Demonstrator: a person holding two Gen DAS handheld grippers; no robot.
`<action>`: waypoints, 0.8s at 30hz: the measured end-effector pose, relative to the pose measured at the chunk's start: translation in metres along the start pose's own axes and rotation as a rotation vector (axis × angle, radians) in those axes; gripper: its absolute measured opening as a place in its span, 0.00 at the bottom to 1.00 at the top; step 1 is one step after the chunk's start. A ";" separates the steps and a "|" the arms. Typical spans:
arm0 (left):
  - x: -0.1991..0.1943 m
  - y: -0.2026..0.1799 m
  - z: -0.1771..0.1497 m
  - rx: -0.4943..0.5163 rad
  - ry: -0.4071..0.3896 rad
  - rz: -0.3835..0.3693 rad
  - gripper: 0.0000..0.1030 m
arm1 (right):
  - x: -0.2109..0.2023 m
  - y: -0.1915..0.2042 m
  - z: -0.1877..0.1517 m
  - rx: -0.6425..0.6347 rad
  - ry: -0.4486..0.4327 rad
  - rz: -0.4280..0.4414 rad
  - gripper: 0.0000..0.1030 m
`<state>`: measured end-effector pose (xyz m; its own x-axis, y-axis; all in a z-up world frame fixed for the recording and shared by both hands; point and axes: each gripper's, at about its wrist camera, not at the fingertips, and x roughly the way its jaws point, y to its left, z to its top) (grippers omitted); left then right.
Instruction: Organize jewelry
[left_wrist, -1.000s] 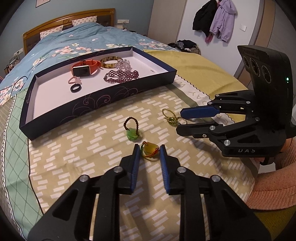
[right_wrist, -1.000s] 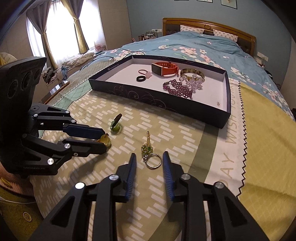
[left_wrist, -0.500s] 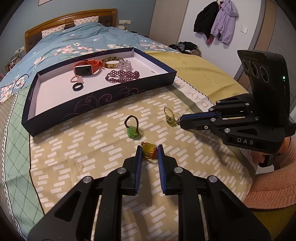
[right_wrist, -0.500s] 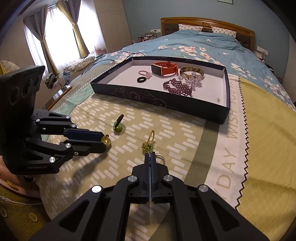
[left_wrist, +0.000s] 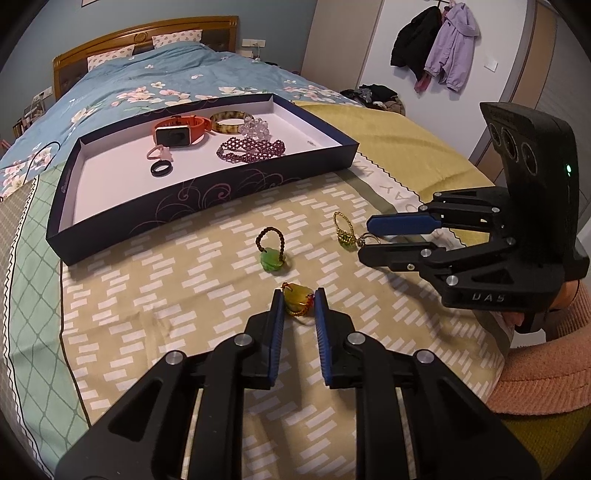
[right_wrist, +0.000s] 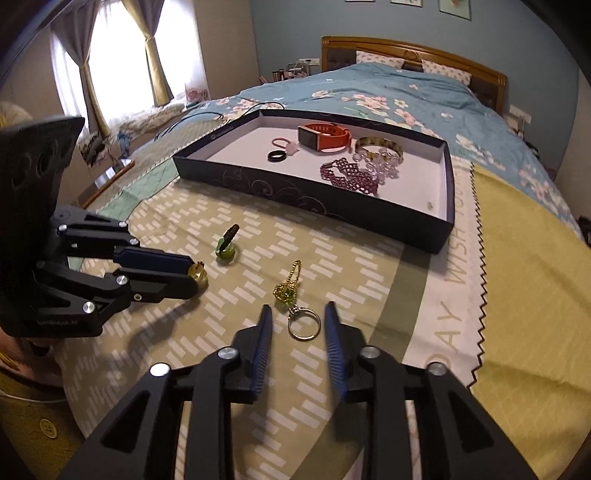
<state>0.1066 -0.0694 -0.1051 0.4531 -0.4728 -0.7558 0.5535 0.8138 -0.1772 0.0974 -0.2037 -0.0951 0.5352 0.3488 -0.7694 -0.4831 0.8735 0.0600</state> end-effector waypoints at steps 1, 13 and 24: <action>0.000 0.000 0.000 0.000 0.000 0.001 0.16 | 0.000 0.001 0.000 -0.004 0.000 0.005 0.16; -0.006 0.003 -0.001 -0.011 -0.020 0.004 0.16 | -0.007 0.001 -0.001 0.029 -0.024 0.039 0.15; -0.026 0.009 0.009 -0.021 -0.081 0.026 0.16 | -0.022 -0.008 0.017 0.070 -0.100 0.070 0.16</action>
<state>0.1058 -0.0527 -0.0816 0.5228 -0.4763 -0.7070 0.5261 0.8328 -0.1721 0.1010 -0.2127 -0.0682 0.5695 0.4390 -0.6950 -0.4741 0.8661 0.1586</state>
